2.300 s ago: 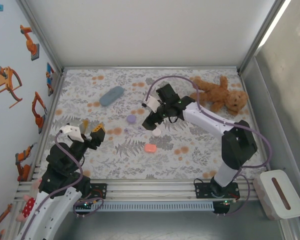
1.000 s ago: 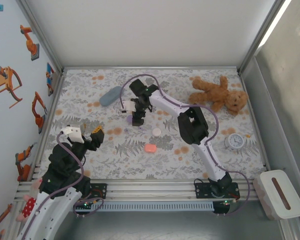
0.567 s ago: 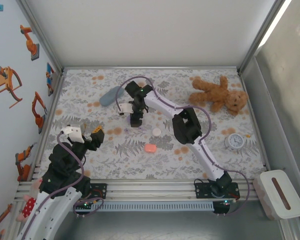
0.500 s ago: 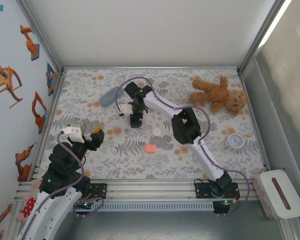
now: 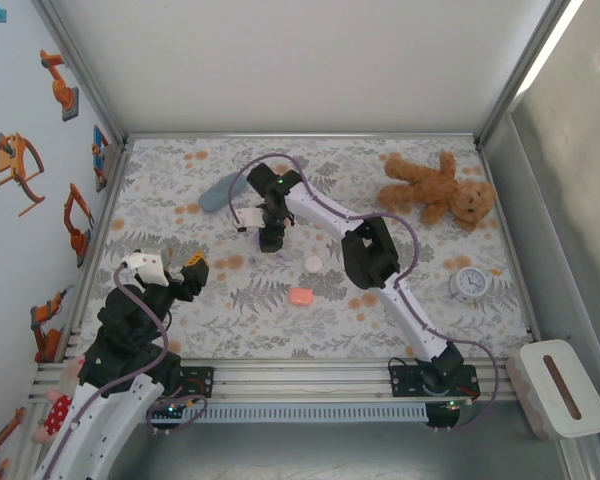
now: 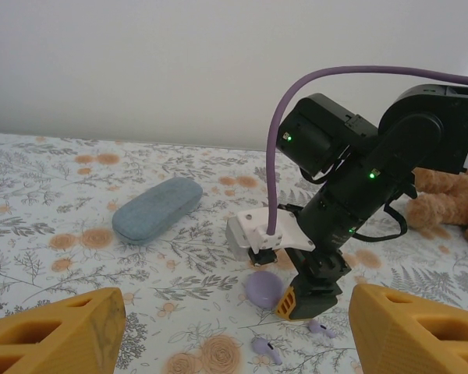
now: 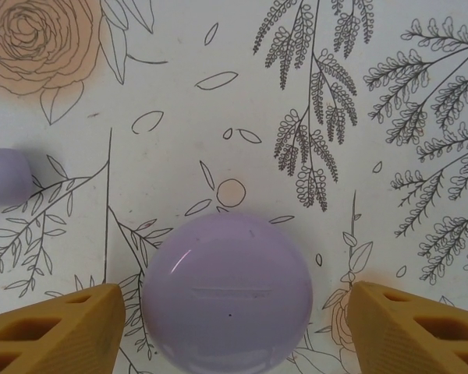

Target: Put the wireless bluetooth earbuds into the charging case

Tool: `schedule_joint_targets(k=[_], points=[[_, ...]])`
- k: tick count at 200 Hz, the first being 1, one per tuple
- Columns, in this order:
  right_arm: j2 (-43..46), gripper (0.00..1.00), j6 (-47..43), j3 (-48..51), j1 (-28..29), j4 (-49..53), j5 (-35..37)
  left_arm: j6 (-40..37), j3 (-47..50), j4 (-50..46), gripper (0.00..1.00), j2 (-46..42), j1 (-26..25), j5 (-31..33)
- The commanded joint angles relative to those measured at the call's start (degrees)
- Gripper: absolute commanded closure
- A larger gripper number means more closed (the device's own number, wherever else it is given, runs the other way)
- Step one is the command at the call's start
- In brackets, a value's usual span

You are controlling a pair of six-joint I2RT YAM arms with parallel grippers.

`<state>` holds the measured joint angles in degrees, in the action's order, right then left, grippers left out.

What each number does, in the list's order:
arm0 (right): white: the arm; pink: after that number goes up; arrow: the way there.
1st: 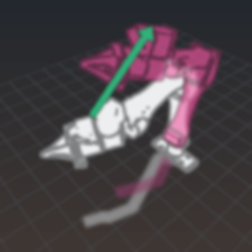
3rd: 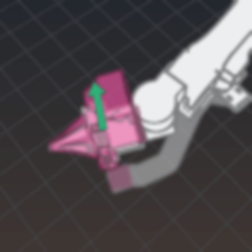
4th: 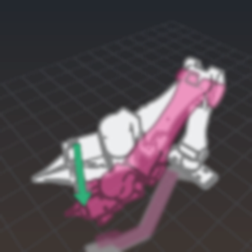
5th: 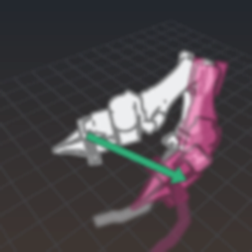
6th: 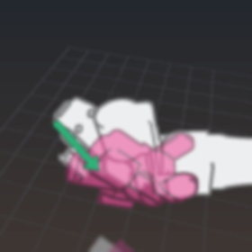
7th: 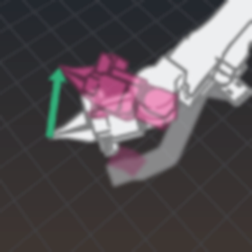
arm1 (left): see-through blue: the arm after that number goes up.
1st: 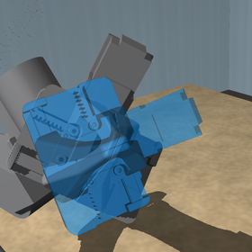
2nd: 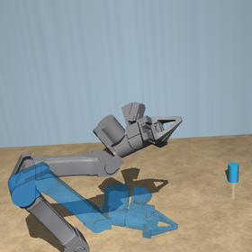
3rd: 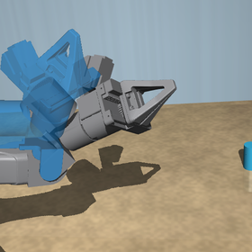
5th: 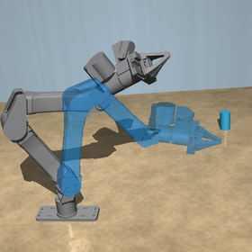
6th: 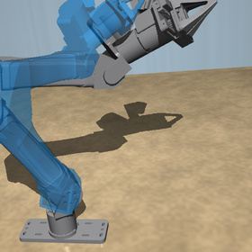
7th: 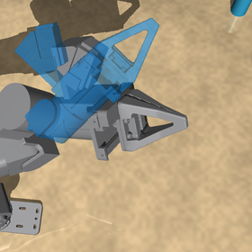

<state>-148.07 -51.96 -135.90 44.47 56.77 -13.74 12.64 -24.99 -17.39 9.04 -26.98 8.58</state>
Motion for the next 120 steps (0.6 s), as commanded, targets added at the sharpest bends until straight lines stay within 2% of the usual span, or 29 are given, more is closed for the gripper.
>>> schedule_joint_targets(k=[1,37,81,120], points=[[-1.78,0.27,-0.33,-1.85,0.66,1.85,0.95,-0.87,0.03,1.23,0.25,-0.11,0.05,0.13],[-2.71,0.29,-1.01,-2.48,1.19,2.46,1.95,-0.87,-0.12,0.97,0.25,-0.33,0.01,0.12],[-3.17,0.41,-1.40,-3.06,1.59,3.10,2.67,-0.78,0.03,1.04,0.25,-0.34,0.01,0.10],[-0.84,0.52,0.31,0.25,1.43,-0.68,2.19,-0.78,-0.06,0.87,0.25,-0.48,0.05,0.11]])
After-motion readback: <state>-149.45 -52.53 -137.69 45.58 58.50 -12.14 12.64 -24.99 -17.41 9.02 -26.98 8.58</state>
